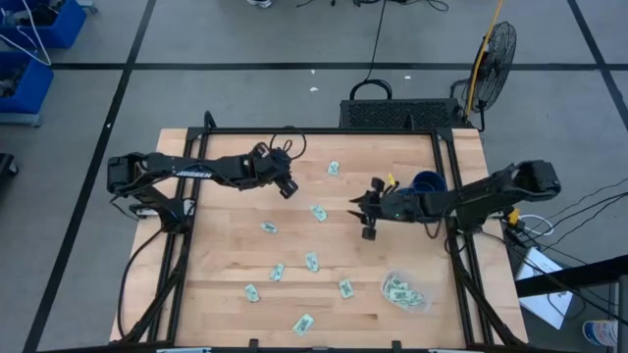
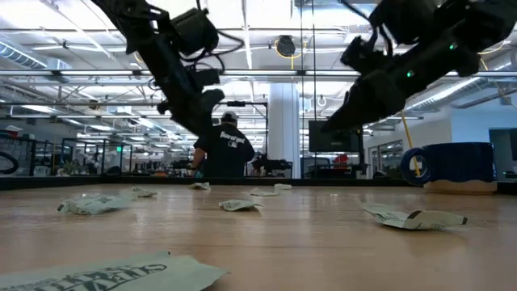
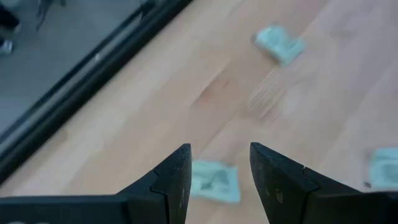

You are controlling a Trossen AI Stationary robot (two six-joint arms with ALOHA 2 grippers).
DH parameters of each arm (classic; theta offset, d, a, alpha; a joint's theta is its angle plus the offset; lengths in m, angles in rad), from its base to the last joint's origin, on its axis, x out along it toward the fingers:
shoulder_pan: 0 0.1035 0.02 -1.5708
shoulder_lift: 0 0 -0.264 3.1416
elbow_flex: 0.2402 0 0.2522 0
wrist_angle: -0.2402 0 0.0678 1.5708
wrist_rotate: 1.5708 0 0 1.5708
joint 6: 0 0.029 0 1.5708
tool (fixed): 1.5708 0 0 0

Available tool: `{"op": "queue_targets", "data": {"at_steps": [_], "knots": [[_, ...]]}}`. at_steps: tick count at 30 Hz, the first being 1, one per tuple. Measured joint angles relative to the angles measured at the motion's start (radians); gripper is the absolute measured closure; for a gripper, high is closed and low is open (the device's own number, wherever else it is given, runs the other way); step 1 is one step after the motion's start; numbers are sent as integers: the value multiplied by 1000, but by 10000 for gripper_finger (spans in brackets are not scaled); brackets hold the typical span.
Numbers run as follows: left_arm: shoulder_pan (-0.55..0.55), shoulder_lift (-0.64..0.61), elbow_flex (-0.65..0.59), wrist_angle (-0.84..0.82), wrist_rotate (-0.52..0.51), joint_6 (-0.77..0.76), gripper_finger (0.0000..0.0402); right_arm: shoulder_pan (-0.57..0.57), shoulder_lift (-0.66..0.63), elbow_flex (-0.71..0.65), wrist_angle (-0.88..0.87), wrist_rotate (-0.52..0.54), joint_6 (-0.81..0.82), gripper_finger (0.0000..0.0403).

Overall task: Pick and place Stevia / Truvia into bins
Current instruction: Put the stevia packet into the transparent container

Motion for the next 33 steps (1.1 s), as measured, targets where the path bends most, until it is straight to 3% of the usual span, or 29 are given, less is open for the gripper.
{"op": "queue_targets", "data": {"at_steps": [4, 8, 14, 19, 22, 28, 33], "knots": [[8, 59, 0, -6, 22, -17, 231, -38, 53, 0, 7, -19, 8, 243], [-1, 137, 0, 18, 42, 68, 231, -60, 91, 0, 21, -19, 6, 239], [-9, 245, 0, 21, -56, 129, 231, -68, 119, 0, 80, -20, -30, 242], [13, 294, 2, 47, -57, 87, 235, -68, 119, 0, 93, -21, -53, 242], [27, 305, 4, 55, -24, 58, 264, -68, 119, 0, 105, -21, -53, 242], [22, 271, -1, 54, 50, 25, 386, -68, 119, 0, 114, -21, -53, 243], [-26, 172, 1, 103, 164, 24, 396, -68, 119, 0, 112, -21, -46, 243]]}}
